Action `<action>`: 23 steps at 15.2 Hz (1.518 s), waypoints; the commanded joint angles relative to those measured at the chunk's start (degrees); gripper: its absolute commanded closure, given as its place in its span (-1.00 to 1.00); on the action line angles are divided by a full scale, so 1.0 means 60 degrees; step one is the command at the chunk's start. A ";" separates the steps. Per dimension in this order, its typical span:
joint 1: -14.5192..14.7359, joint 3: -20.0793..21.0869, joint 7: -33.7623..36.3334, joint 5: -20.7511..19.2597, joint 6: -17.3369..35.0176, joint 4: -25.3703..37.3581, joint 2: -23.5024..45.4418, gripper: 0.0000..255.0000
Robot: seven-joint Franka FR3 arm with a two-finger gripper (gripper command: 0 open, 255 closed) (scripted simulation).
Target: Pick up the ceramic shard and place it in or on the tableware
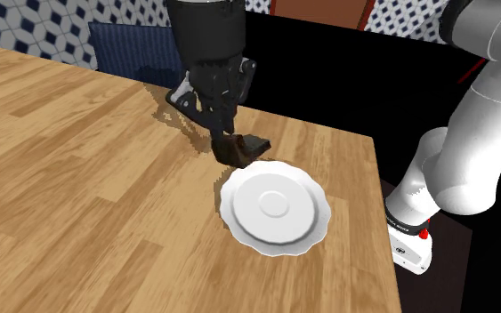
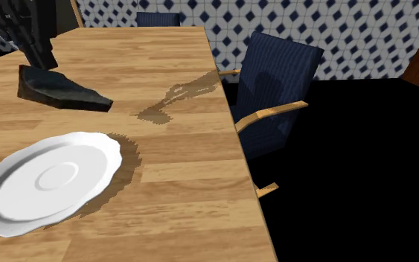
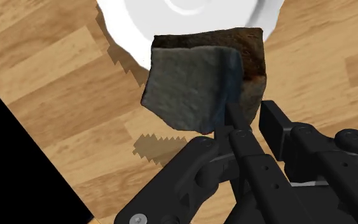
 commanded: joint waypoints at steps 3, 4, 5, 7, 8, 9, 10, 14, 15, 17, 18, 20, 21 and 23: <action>-0.0097 0.0099 0.0158 0.0878 0.0236 -0.1414 -0.1444 1.00; -0.0074 0.0114 0.0207 0.1066 0.0237 -0.1657 -0.1747 1.00; -0.0043 0.0129 0.0259 0.1250 0.0228 -0.1883 -0.2041 1.00; 0.0045 0.0156 0.0377 0.1604 0.0183 -0.2286 -0.2604 1.00; 0.0095 0.0163 0.0432 0.1744 0.0155 -0.2434 -0.2825 1.00; 0.0101 0.0144 0.0405 0.1774 0.0292 -0.2620 -0.2884 1.00; 0.0102 0.0131 0.0380 0.1803 0.0427 -0.2802 -0.2941 1.00; 0.0116 0.0093 0.0292 0.1904 0.0960 -0.3497 -0.3134 1.00; 0.0121 0.0088 0.0273 0.1925 0.1092 -0.3663 -0.3175 1.00; 0.0131 0.0080 0.0241 0.1964 0.1353 -0.3985 -0.3247 1.00; 0.0136 0.0078 0.0226 0.1982 0.1483 -0.4142 -0.3278 1.00; 0.0147 0.0078 0.0201 0.2014 0.1742 -0.4447 -0.3333 1.00; 0.0153 0.0080 0.0190 0.2028 0.1872 -0.4596 -0.3356 1.00; 0.0162 0.0088 0.0172 0.2054 0.2129 -0.4886 -0.3395 1.00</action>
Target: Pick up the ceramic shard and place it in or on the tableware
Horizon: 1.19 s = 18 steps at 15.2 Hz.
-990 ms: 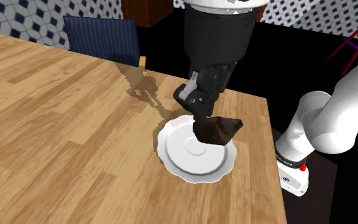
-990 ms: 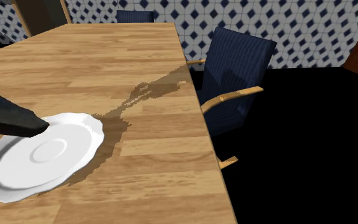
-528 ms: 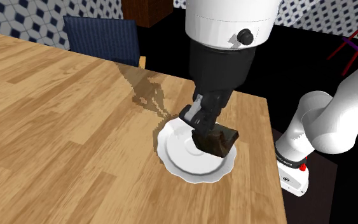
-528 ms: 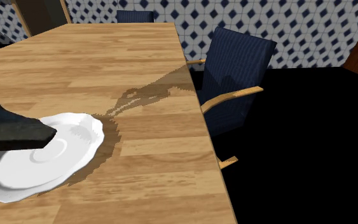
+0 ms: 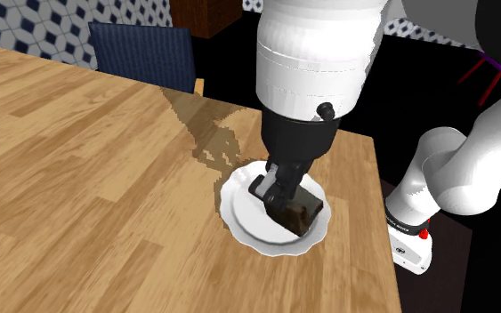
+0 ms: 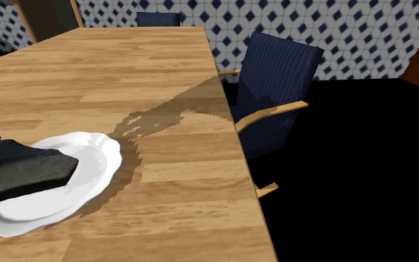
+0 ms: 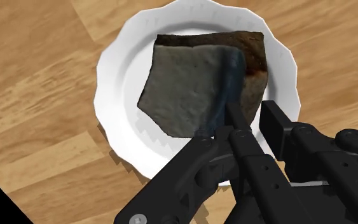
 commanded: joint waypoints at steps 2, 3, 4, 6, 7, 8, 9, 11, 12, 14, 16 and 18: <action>-0.0009 -0.0013 -0.0050 0.0013 0.0406 -0.0479 -0.0036 1.00; -0.0005 -0.0005 -0.0055 0.0022 0.0535 -0.0615 -0.0046 1.00; 0.0001 0.0006 -0.0061 0.0033 0.0702 -0.0791 -0.0055 1.00; -0.0005 0.0012 -0.0063 0.0035 0.0702 -0.0792 -0.0057 1.00; -0.0010 0.0016 -0.0063 0.0036 0.0702 -0.0792 -0.0058 1.00; -0.0013 0.0019 -0.0064 0.0037 0.0702 -0.0791 -0.0058 1.00; -0.0016 0.0021 -0.0064 0.0037 0.0702 -0.0791 -0.0058 1.00; -0.0022 0.0027 -0.0066 0.0039 0.0702 -0.0791 -0.0059 1.00; -0.0025 0.0029 -0.0066 0.0039 0.0702 -0.0791 -0.0060 1.00; -0.0023 0.0051 -0.0031 0.0023 0.0662 -0.0718 -0.0021 -1.00; -0.0022 0.0064 -0.0013 0.0012 0.0660 -0.0695 0.0004 -1.00; -0.0026 0.0030 -0.0066 0.0039 0.0702 -0.0791 -0.0060 -1.00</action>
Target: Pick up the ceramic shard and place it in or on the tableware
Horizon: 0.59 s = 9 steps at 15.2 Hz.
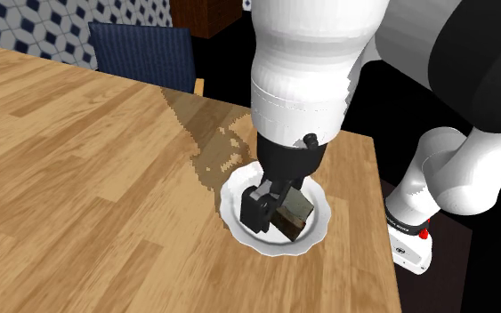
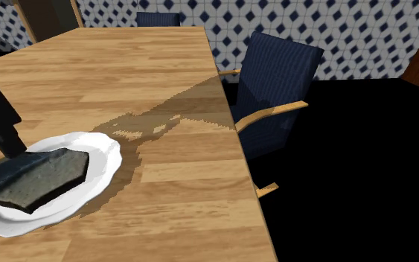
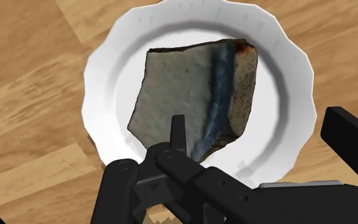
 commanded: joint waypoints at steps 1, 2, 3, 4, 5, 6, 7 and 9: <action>-0.0019 -0.0016 0.0011 -0.0032 -0.0298 0.0330 0.0039 -1.00; -0.0035 -0.0010 0.0053 -0.0082 -0.0618 0.0721 0.0123 -1.00; -0.0049 0.0004 0.0102 -0.0139 -0.0940 0.1128 0.0224 -1.00; -0.0059 0.0021 0.0147 -0.0190 -0.1195 0.1461 0.0316 -1.00; -0.0059 0.0020 0.0147 -0.0190 -0.1195 0.1461 0.0316 -1.00; -0.0059 0.0020 0.0147 -0.0190 -0.1195 0.1461 0.0316 -1.00; -0.0058 0.0020 0.0147 -0.0190 -0.1195 0.1460 0.0316 -1.00; -0.0058 0.0020 0.0147 -0.0190 -0.1195 0.1461 0.0316 -1.00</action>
